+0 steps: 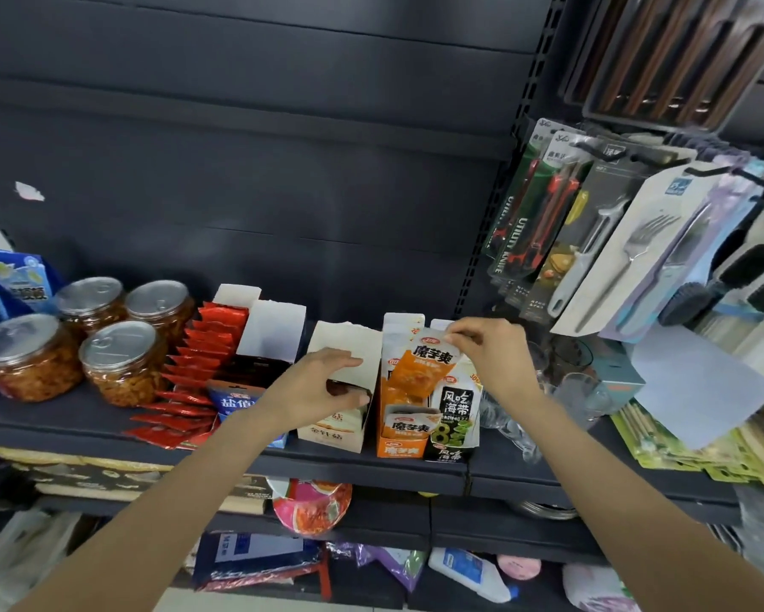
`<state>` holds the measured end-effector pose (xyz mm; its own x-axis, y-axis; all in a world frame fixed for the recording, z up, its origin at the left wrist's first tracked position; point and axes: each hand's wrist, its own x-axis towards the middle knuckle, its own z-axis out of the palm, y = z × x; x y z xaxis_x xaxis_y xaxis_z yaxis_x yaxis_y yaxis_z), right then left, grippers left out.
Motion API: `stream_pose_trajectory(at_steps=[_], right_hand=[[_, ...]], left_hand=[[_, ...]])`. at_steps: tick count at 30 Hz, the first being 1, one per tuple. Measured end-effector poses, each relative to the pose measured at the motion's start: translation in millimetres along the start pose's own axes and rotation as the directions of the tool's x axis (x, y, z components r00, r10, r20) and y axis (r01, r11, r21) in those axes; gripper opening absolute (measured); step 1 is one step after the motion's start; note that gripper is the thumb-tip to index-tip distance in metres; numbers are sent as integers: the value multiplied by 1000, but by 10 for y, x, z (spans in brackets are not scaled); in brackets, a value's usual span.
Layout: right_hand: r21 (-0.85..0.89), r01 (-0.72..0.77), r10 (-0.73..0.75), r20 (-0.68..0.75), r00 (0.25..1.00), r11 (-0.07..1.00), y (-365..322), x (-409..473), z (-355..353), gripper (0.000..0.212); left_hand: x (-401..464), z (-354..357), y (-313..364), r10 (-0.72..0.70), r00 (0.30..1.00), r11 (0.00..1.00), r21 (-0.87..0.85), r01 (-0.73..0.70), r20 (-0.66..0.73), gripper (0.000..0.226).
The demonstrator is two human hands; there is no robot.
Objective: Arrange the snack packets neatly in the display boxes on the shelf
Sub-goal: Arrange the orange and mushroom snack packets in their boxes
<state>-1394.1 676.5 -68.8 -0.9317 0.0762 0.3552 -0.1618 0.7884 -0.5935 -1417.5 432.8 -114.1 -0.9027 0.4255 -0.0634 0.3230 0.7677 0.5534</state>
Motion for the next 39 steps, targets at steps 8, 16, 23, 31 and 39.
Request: stream_pose_trajectory(at_steps=[8, 16, 23, 31, 39], right_hand=[[-286, 29, 51, 268, 962, 958, 36, 148, 456, 19], [-548, 60, 113, 278, 954, 834, 69, 177, 743, 29], [-284, -14, 114, 339, 934, 959, -9, -8, 538, 25], [-341, 53, 130, 490, 862, 939, -113, -360, 278, 25], [-284, 70, -14, 193, 981, 956, -315, -445, 62, 25]], left_hand=[[29, -24, -124, -28, 994, 983, 185, 7, 109, 59], [-10, -55, -51, 10, 993, 981, 189, -32, 116, 51], [-91, -9, -38, -1, 998, 978, 208, -11, 56, 47], [-173, 38, 52, -35, 999, 977, 211, 32, 10, 46], [-228, -27, 150, -58, 998, 998, 13, 59, -37, 42]])
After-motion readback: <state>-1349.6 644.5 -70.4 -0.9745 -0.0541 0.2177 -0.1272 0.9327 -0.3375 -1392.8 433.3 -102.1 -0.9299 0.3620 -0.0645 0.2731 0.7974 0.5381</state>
